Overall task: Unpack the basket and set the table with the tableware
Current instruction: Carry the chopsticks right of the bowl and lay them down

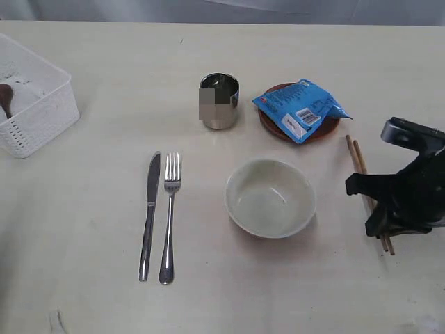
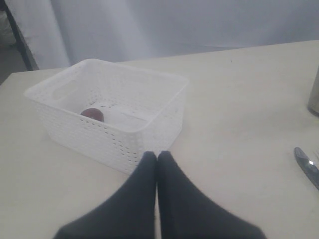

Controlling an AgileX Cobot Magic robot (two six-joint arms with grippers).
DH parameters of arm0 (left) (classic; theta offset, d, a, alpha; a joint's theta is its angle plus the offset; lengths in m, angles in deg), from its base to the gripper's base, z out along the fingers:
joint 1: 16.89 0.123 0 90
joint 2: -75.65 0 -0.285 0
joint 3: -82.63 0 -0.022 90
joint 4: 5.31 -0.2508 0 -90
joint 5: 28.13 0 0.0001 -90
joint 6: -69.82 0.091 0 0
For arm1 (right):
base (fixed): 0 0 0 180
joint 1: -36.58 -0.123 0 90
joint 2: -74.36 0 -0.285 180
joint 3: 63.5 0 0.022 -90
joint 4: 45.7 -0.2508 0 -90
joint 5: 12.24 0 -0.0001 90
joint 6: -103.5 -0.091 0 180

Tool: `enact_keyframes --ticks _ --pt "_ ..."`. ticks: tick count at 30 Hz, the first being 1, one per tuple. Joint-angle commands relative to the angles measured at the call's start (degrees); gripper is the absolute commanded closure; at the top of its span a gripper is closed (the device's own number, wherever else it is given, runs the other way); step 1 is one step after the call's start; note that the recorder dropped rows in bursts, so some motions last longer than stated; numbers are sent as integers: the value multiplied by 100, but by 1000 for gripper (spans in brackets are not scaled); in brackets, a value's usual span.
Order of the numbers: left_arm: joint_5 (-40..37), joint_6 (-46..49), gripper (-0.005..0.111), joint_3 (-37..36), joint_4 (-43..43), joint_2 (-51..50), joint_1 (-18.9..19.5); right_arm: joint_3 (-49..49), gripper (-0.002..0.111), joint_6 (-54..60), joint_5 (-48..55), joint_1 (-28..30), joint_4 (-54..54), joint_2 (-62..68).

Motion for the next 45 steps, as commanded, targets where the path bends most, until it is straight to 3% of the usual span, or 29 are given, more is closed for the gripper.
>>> enact_keyframes --ticks 1,6,22,24,29,31,41,45 --pt "52 7 106 -11 2 22 -19 -95 109 426 -68 23 -451 83" --pt "52 7 106 -11 2 22 -19 -95 109 971 102 23 -973 83" --pt "52 7 106 -11 2 22 -19 -96 108 1044 324 23 -696 83" --pt "52 7 106 -11 2 22 -19 -96 100 1043 339 23 -696 83" --pt "52 7 106 -11 2 22 -19 -96 62 1001 393 23 -696 83" --pt "52 7 106 -11 2 22 -19 -96 55 1001 470 23 -696 83" --pt "52 7 106 -11 2 22 -19 671 61 685 1180 23 52 45" --pt "52 7 106 -11 2 22 -19 1039 61 -365 1243 23 1283 -200"
